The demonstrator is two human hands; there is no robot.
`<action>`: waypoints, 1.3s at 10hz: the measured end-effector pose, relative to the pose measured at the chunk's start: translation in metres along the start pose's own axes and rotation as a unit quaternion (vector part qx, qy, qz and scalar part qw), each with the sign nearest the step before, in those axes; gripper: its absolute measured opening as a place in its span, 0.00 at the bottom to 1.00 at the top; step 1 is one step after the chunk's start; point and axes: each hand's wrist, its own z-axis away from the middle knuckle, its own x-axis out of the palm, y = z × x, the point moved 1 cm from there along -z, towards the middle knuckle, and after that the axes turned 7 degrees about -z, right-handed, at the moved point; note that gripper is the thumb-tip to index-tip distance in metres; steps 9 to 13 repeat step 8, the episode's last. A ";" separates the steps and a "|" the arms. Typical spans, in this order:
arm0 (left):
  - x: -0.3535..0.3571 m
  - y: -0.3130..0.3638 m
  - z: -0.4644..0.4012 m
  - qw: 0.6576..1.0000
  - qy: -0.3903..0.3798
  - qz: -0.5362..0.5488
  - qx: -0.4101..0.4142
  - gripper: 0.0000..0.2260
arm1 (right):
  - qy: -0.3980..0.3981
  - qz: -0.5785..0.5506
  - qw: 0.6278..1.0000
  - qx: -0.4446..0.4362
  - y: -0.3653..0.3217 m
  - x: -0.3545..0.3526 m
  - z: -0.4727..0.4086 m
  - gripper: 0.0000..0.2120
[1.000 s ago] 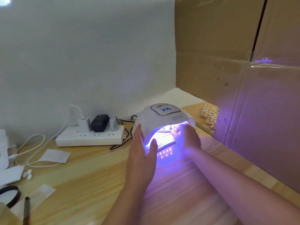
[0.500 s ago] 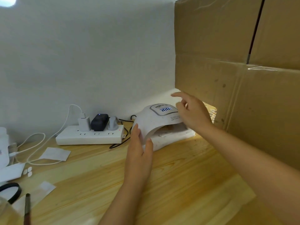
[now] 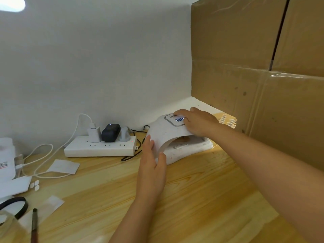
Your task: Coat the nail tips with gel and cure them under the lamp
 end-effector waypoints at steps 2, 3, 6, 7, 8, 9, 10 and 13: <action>0.000 -0.001 -0.002 1.000 0.005 0.010 -0.009 0.25 | 0.014 -0.004 1.000 0.009 -0.001 0.001 -0.001 0.20; 0.000 -0.002 -0.002 1.000 0.005 0.022 -0.013 0.24 | 0.020 -0.006 1.000 0.019 -0.001 0.003 0.000 0.22; 0.001 -0.004 0.000 0.998 0.022 -0.045 0.027 0.23 | 0.292 -0.220 0.930 0.038 -0.036 0.015 0.026 0.22; -0.001 -0.002 0.003 0.994 0.000 -0.082 0.077 0.22 | 0.406 -0.461 0.787 0.043 -0.086 0.030 0.055 0.16; -0.013 0.027 0.010 0.995 0.053 -0.068 0.042 0.10 | 0.439 -0.613 0.653 0.077 -0.124 0.058 0.083 0.13; -0.013 0.027 0.010 0.995 0.053 -0.068 0.042 0.10 | 0.439 -0.613 0.653 0.077 -0.124 0.058 0.083 0.13; -0.013 0.027 0.010 0.995 0.053 -0.068 0.042 0.10 | 0.439 -0.613 0.653 0.077 -0.124 0.058 0.083 0.13; -0.013 0.027 0.010 0.995 0.053 -0.068 0.042 0.10 | 0.439 -0.613 0.653 0.077 -0.124 0.058 0.083 0.13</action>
